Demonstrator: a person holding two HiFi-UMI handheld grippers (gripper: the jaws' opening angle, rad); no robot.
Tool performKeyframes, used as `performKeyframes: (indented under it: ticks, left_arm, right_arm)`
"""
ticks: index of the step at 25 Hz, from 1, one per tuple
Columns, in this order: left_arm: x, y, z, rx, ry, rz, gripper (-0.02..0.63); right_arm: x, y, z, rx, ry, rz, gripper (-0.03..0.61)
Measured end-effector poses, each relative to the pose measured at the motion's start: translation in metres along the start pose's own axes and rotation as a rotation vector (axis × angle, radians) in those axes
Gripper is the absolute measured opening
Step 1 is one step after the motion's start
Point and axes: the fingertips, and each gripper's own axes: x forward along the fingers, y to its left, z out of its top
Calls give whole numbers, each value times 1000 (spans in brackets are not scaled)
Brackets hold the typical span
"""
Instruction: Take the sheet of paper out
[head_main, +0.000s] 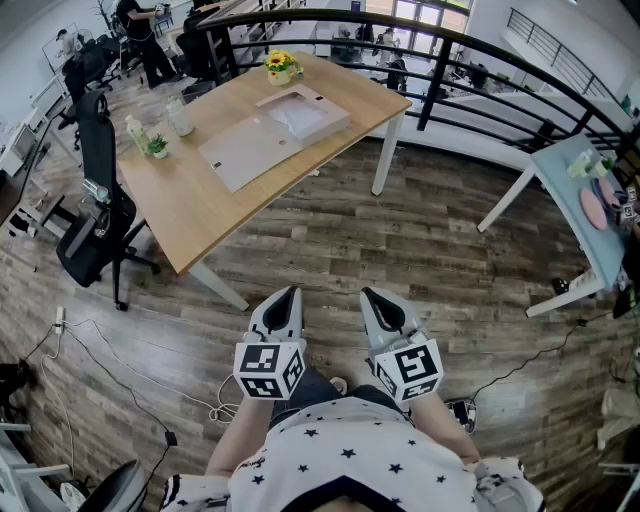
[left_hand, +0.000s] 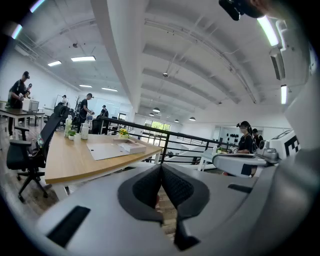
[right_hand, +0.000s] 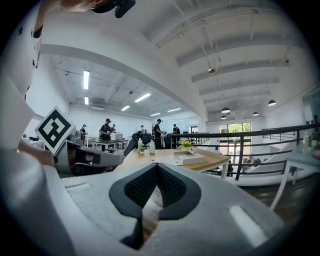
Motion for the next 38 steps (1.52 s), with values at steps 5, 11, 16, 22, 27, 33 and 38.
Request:
performKeyframes:
  ticks: [5,11,16,22,27,33,38]
  left_arm:
    - [-1,6,-4,-19,7,11,3]
    - [0,4,-1,-14,4,-2,3]
    - [-3,4,-3,-18,15,0,3]
    - [-3,-1,-2,-23,15,-10,5]
    - [-4,-7,-3,-31,22,-19,6]
    - [-6,-13,-9,-35,42,-36,75]
    - [-7,-10,-6,-24,38,-38,118]
  right_arm:
    - [1,-1,-2,9,10,-6,5]
    - [6,0,1,12,6,2,5]
    - [6,6,-2,26,19,25,5]
    - [5,2,-7,66,43,27,5]
    - [1,2,-10,75,57,40,24]
    - [-3,7,-11,84,66,62,54]
    - [-2,9,-12,86,69,66,93]
